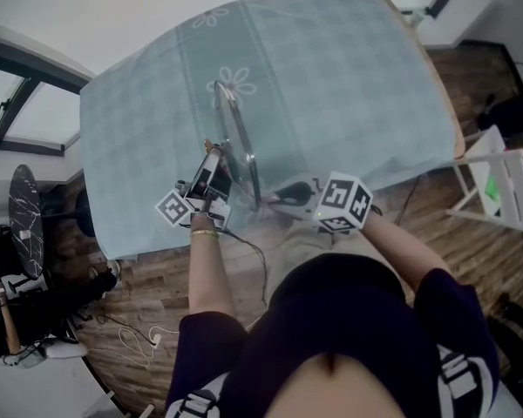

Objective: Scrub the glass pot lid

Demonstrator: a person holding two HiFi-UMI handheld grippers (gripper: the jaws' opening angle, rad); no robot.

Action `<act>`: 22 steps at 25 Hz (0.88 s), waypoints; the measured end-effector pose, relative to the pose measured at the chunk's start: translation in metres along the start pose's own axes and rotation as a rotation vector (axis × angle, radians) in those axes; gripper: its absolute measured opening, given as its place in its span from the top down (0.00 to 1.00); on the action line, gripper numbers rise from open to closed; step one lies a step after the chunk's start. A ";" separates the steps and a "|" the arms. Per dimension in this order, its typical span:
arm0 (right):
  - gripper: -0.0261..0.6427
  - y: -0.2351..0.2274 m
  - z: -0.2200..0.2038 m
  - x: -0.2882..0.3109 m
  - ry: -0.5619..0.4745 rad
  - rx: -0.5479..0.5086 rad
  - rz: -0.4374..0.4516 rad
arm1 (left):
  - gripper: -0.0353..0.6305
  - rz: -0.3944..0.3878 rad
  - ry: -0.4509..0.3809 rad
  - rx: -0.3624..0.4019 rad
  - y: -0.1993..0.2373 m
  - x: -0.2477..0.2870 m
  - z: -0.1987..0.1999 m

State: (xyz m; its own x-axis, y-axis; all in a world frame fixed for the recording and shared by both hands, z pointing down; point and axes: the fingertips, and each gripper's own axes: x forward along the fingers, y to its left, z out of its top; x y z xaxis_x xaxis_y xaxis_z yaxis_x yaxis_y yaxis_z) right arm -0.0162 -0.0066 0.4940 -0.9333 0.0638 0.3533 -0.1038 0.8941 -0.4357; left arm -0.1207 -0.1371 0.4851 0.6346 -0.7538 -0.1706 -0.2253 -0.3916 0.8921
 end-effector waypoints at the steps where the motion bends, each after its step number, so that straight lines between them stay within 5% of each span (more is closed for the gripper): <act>1: 0.86 -0.001 -0.002 -0.004 -0.010 0.006 -0.017 | 0.70 0.013 -0.006 0.003 0.001 0.000 0.001; 10: 0.86 -0.025 -0.021 -0.041 -0.126 0.152 -0.191 | 0.70 0.157 0.019 0.072 0.009 -0.004 0.002; 22: 0.86 -0.071 -0.029 -0.115 -0.375 0.357 -0.421 | 0.70 0.482 0.146 0.293 0.037 0.002 -0.009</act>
State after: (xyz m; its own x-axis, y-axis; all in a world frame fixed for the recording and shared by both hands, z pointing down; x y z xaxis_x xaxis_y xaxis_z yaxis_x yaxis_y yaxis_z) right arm 0.1088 -0.0646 0.5086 -0.8377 -0.4747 0.2700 -0.5330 0.6028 -0.5938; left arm -0.1210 -0.1479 0.5217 0.5006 -0.8106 0.3039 -0.6957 -0.1678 0.6984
